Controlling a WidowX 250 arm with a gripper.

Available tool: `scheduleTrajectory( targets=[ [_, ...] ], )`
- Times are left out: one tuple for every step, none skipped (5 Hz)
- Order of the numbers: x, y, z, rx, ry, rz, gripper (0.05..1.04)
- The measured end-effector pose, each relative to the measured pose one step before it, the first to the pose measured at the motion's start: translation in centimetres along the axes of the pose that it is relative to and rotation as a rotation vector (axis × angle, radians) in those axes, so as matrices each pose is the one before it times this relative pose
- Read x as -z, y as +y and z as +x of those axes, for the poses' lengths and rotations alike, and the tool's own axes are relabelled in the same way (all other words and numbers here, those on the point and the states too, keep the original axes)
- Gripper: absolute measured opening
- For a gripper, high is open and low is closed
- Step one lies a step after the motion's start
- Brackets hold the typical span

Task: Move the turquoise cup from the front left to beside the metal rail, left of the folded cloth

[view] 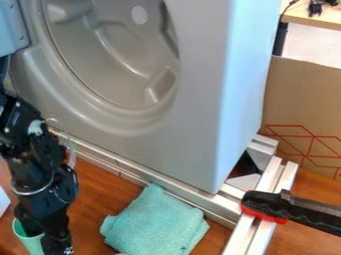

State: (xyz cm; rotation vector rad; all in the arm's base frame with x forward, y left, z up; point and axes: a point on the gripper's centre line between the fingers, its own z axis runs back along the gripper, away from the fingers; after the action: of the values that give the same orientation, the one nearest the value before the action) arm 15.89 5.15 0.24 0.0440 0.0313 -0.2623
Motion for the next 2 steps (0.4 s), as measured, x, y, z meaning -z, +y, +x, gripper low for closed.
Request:
scheduleTrajectory(
  targets=[
    [-0.007, 0.154, -0.364, -0.042, 0.0235, 0.0116, 0.437],
    [-0.167, 0.027, -0.707, -0.0489, 0.0677, 0.0386, 0.201]
  ],
)
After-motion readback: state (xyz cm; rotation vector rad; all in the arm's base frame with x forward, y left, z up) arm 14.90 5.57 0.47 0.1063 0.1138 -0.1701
